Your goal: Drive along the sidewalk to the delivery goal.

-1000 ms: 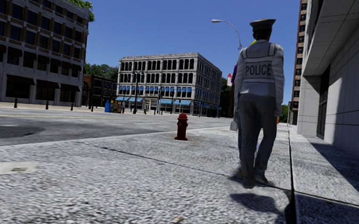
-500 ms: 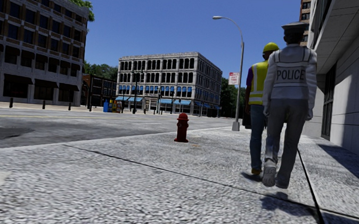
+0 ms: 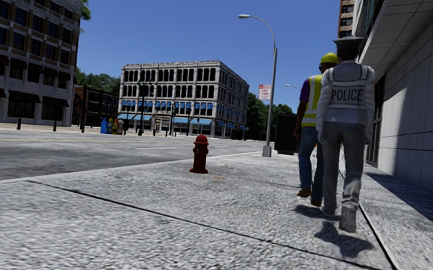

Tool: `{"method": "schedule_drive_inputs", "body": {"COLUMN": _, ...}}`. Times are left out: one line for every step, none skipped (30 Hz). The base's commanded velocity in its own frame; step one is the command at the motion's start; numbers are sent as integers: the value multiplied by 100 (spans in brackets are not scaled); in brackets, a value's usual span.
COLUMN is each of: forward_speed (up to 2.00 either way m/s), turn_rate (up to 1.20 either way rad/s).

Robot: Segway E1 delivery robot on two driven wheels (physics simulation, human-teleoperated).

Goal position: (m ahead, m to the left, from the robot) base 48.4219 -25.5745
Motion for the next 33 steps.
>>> {"method": "schedule_drive_inputs", "body": {"forward_speed": 91, "turn_rate": -34}}
{"method": "schedule_drive_inputs", "body": {"forward_speed": 92, "turn_rate": -34}}
{"method": "schedule_drive_inputs", "body": {"forward_speed": 93, "turn_rate": -34}}
{"method": "schedule_drive_inputs", "body": {"forward_speed": 96, "turn_rate": -34}}
{"method": "schedule_drive_inputs", "body": {"forward_speed": 96, "turn_rate": -34}}
{"method": "schedule_drive_inputs", "body": {"forward_speed": 99, "turn_rate": -34}}
{"method": "schedule_drive_inputs", "body": {"forward_speed": 104, "turn_rate": -34}}
{"method": "schedule_drive_inputs", "body": {"forward_speed": 105, "turn_rate": -34}}
{"method": "schedule_drive_inputs", "body": {"forward_speed": 105, "turn_rate": -34}}
{"method": "schedule_drive_inputs", "body": {"forward_speed": 105, "turn_rate": -34}}
{"method": "schedule_drive_inputs", "body": {"forward_speed": 105, "turn_rate": -34}}
{"method": "schedule_drive_inputs", "body": {"forward_speed": 105, "turn_rate": -34}}
{"method": "schedule_drive_inputs", "body": {"forward_speed": 105, "turn_rate": -34}}
{"method": "schedule_drive_inputs", "body": {"forward_speed": 105, "turn_rate": -34}}
{"method": "schedule_drive_inputs", "body": {"forward_speed": 105, "turn_rate": -34}}
{"method": "schedule_drive_inputs", "body": {"forward_speed": 105, "turn_rate": -34}}
{"method": "schedule_drive_inputs", "body": {"forward_speed": 105, "turn_rate": -34}}
{"method": "schedule_drive_inputs", "body": {"forward_speed": 105, "turn_rate": -34}}
{"method": "schedule_drive_inputs", "body": {"forward_speed": 105, "turn_rate": -34}}
{"method": "schedule_drive_inputs", "body": {"forward_speed": 105, "turn_rate": -34}}
{"method": "schedule_drive_inputs", "body": {"forward_speed": 105, "turn_rate": -34}}
{"method": "schedule_drive_inputs", "body": {"forward_speed": 105, "turn_rate": -34}}
{"method": "schedule_drive_inputs", "body": {"forward_speed": 105, "turn_rate": -34}}
{"method": "schedule_drive_inputs", "body": {"forward_speed": 105, "turn_rate": -34}}
{"method": "schedule_drive_inputs", "body": {"forward_speed": 105, "turn_rate": -34}}
{"method": "schedule_drive_inputs", "body": {"forward_speed": 105, "turn_rate": -34}}
{"method": "schedule_drive_inputs", "body": {"forward_speed": 105, "turn_rate": -34}}
{"method": "schedule_drive_inputs", "body": {"forward_speed": 105, "turn_rate": -34}}
{"method": "schedule_drive_inputs", "body": {"forward_speed": 105, "turn_rate": -34}}
{"method": "schedule_drive_inputs", "body": {"forward_speed": 105, "turn_rate": -34}}
{"method": "schedule_drive_inputs", "body": {"forward_speed": 105, "turn_rate": -34}}
{"method": "schedule_drive_inputs", "body": {"forward_speed": 105, "turn_rate": -34}}
{"method": "schedule_drive_inputs", "body": {"forward_speed": 105, "turn_rate": -34}}
